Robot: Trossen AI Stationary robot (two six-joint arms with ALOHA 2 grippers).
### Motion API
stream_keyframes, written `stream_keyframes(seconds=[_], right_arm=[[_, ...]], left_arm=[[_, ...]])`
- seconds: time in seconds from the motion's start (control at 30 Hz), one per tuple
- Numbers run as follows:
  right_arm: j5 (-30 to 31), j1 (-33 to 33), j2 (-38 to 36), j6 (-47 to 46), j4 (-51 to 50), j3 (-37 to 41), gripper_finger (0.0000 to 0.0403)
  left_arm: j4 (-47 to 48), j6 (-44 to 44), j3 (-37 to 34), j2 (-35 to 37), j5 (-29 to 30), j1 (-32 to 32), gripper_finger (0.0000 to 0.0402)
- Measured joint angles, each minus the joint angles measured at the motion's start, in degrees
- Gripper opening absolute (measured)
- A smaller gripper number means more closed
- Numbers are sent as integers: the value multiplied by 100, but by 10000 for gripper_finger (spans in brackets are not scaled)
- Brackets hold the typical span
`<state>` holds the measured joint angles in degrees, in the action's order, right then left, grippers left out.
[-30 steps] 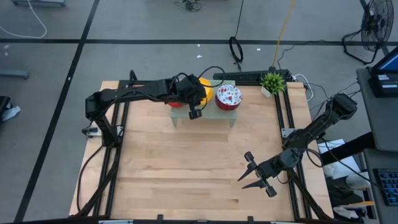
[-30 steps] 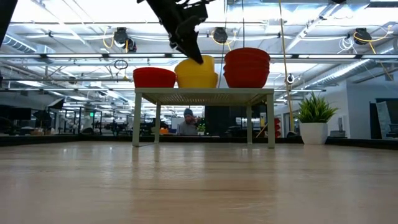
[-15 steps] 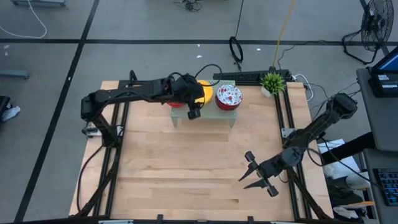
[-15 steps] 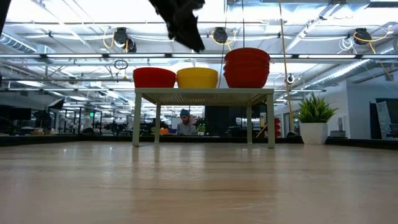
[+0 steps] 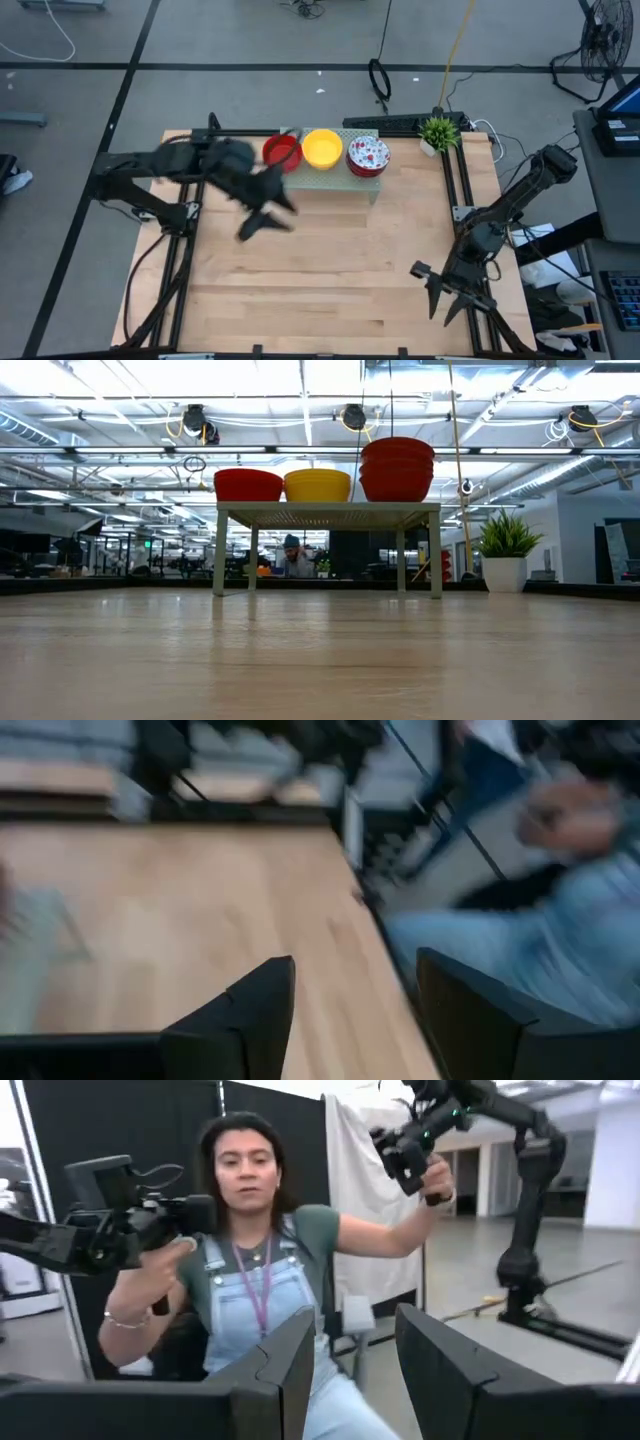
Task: Pick & Place Mini bowls
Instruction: Return to home position
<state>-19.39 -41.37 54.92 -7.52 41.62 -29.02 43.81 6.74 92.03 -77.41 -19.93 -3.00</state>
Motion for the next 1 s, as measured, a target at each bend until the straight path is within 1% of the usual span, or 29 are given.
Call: stream_keyframes(seconds=[0.07, 0.17, 0.27, 0.3, 0.33, 0.43, 0.5, 0.63, 0.73, 0.8, 0.9, 1.0], right_arm=[[135, 16, -151, 115, -82, 0, 132], [720, 87, -421, 222, -432, 0, 132], [1220, 204, -774, 13, -991, 0, 132], [1319, 248, -914, -86, -1177, 0, 132], [1384, 297, -1064, -169, -1371, 0, 132], [1553, 383, -1511, -231, -1840, 0, 132], [1748, 403, -1780, -134, -2171, 0, 132], [2471, 403, -2250, 85, -3060, 0, 132], [3076, 406, -2502, 157, -3662, 0, 132], [3345, 407, -2628, 216, -3889, 0, 132], [3497, 407, -2782, 244, -4085, 20, 132], [3588, 407, -2913, 244, -4001, 242, 132]], left_arm=[[459, -23, 0, 236, -11, -284, 214], [967, 64, 0, 563, 55, -673, 214], [1380, 203, 0, 805, 102, -1061, 214], [1569, 294, -1, 878, 258, -1183, 214], [1636, 419, -2, 935, 587, -1319, 214], [1635, 746, -2, 1177, 2077, -1772, 214], [1637, 811, -2, 1339, 2729, -2075, 214], [1589, 916, -113, 1614, 3436, -2742, 214], [1589, 1313, -458, 1886, 4126, -3216, 214], [1593, 1683, -813, 2121, 4624, -3496, 214], [1526, 2194, -1462, 2496, 5289, -3893, 214], [1031, 2360, -2186, 2889, 5734, -4226, 214]])
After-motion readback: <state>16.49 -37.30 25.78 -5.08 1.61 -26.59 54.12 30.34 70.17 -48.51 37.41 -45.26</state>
